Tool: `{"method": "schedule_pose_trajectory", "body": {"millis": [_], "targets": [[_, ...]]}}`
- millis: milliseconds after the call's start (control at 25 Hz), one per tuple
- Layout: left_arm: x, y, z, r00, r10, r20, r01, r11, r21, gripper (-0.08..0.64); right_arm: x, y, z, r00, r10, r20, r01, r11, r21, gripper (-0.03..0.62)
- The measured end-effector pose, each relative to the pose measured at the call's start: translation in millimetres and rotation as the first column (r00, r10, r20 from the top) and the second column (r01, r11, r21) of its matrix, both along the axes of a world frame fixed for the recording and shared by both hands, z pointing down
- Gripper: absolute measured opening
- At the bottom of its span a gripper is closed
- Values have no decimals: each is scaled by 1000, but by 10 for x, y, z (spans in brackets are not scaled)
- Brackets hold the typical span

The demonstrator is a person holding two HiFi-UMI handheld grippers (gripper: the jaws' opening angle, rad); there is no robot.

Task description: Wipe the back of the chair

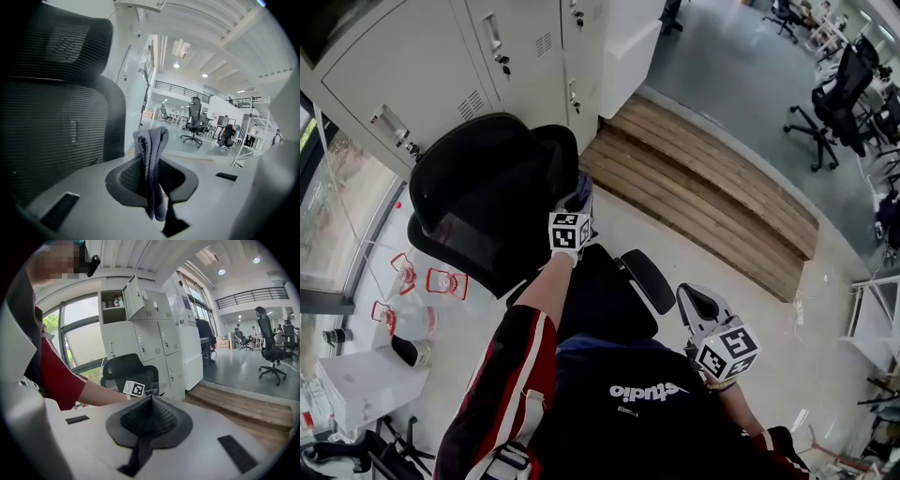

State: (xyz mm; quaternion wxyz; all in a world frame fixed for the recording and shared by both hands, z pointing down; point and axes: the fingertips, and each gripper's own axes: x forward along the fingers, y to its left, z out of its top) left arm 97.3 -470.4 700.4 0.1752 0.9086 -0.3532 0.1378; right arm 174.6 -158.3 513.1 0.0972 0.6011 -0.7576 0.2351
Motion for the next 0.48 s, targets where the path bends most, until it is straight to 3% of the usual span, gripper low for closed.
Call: {"method": "schedule_pose_trajectory", "body": {"millis": [120, 280, 480], "targets": [[-321, 163, 37, 999, -48, 4, 48, 999, -18, 61, -81, -9, -22, 999, -35, 8, 35, 999, 10, 15], [-1029, 445, 188, 987, -157, 24, 158, 986, -54, 61, -256, -38, 5, 995, -101, 24, 101, 995, 19, 15], [-2194, 881, 495, 932, -355, 74, 362, 926, -108, 61, -574, -140, -16, 977, -212, 36, 211, 977, 41, 15]]}}
